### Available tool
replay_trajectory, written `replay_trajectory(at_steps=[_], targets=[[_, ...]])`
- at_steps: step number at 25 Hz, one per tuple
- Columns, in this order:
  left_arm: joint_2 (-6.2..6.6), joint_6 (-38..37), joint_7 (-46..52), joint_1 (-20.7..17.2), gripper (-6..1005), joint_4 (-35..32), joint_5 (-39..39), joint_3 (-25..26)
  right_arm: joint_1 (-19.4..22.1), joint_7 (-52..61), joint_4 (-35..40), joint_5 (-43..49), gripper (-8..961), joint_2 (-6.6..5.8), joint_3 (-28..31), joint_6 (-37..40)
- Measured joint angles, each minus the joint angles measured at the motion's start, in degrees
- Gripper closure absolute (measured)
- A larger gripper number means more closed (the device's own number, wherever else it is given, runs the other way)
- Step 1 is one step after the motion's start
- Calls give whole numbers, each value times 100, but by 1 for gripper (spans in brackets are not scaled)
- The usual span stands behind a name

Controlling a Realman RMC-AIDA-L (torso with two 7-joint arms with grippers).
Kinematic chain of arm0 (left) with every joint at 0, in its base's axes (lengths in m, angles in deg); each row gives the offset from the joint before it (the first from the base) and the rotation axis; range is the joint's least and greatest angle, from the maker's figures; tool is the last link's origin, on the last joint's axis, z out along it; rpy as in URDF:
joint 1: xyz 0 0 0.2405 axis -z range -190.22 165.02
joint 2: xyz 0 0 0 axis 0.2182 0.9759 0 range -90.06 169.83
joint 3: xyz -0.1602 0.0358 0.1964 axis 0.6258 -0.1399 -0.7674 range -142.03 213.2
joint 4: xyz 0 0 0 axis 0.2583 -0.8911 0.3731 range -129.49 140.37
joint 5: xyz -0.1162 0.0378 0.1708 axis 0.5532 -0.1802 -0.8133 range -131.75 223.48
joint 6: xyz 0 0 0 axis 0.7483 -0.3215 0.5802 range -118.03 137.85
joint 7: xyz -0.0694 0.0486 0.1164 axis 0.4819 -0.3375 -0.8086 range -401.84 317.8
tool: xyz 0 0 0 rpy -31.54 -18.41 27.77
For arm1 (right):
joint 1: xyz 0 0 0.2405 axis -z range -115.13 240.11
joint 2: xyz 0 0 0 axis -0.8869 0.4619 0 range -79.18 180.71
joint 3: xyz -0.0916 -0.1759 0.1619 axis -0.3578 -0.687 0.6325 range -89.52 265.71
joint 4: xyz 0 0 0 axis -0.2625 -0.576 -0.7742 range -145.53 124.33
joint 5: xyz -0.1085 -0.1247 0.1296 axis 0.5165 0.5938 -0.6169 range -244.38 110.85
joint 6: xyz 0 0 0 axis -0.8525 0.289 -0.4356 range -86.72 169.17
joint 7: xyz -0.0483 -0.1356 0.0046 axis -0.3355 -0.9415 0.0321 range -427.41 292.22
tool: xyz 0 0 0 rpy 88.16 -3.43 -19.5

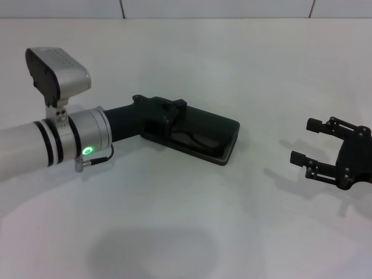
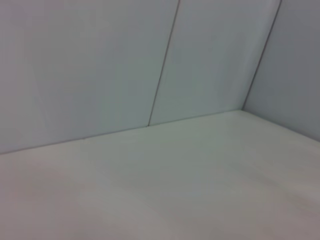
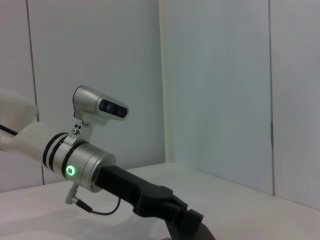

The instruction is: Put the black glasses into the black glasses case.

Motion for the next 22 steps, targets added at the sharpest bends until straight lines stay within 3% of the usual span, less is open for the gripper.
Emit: replay_trajectory(at_steps=[16,22], targets=[[22,-416,-701,7,954,396,453,57,-6,33,27,0,187,0,3,23],[169,-1372,-609,38,951,344,437,639,-8,25,21,0,186,0,-30,26]])
